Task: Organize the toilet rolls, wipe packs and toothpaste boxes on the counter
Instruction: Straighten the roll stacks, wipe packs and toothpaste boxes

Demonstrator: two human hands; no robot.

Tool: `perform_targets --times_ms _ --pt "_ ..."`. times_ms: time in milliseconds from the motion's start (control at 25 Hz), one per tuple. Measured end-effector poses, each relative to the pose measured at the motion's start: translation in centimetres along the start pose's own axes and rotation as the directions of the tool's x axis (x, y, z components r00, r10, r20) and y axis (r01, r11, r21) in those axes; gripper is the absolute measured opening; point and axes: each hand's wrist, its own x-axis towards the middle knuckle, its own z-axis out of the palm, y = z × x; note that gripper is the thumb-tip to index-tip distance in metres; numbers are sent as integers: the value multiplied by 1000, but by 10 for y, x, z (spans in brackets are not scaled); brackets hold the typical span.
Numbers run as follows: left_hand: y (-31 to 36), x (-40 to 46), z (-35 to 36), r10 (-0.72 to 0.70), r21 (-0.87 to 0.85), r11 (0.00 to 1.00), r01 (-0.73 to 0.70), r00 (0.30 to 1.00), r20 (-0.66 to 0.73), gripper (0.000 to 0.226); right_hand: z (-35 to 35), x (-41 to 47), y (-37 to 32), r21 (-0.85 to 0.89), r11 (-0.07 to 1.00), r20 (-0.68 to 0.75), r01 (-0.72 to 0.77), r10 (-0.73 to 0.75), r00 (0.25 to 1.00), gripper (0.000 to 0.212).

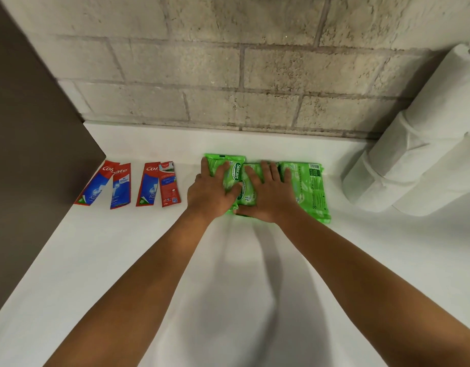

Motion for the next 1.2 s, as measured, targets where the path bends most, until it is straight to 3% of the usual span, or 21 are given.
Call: perform_targets --times_ms 120,200,280,400,560,920,1000,1200 --pt "0 -5 -7 81 109 991 -79 997 -16 72 -15 -12 11 159 987 -88 -34 48 995 91" --pt "4 -16 -7 238 195 957 -213 964 -117 75 -21 -22 32 318 923 -164 -216 278 947 74" --pt "15 -26 -2 356 296 898 -325 933 -54 75 -17 -31 51 445 789 -61 -423 498 865 65" --pt "29 -30 11 425 466 767 -441 893 145 72 -1 -41 52 388 821 9 -419 452 892 60" --pt "38 -28 16 460 492 726 -480 871 171 67 7 -35 44 391 841 -112 -374 446 888 58" --pt "40 -27 9 508 495 669 -555 827 241 56 2 -30 41 354 835 -21 -420 457 889 59" --pt "41 -28 1 527 443 702 -557 825 202 59 -5 -33 45 456 777 7 -434 484 875 60" --pt "47 -33 10 509 289 794 -534 845 164 64 -12 -34 61 689 482 132 -541 651 748 56"
